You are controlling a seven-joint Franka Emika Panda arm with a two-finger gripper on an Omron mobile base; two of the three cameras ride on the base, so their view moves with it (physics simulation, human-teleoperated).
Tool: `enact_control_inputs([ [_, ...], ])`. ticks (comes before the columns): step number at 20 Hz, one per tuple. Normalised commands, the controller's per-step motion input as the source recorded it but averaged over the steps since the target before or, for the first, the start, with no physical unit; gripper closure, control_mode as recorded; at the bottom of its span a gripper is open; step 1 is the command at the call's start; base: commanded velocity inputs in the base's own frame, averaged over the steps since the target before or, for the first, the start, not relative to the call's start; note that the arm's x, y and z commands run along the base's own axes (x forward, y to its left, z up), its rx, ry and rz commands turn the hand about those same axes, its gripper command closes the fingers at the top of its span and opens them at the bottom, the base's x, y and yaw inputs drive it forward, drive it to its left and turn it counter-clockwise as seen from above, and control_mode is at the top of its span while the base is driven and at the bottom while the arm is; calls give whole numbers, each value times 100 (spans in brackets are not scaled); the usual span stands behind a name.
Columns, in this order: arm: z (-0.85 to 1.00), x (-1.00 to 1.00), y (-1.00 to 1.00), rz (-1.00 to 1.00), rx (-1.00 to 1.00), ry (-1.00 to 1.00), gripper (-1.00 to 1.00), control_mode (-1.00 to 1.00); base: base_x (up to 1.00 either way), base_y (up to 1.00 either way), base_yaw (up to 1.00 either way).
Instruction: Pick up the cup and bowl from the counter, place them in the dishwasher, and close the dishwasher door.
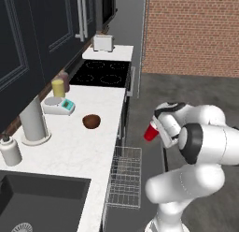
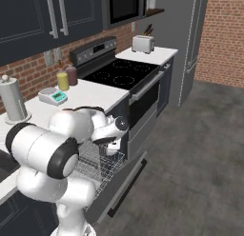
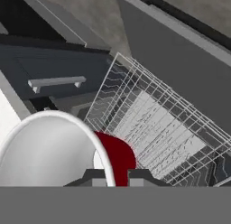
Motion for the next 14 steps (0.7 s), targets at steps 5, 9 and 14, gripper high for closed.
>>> enact_control_inputs([
  [5, -51, 62, -1, -3, 20, 17, 100, -100, 0, 0, 0],
  [9, -61, 36, 7, -4, 14, 18, 100, -100, 0, 0, 0],
  [14, -72, 21, 28, -5, 11, 19, 100, -100, 0, 0, 0],
])
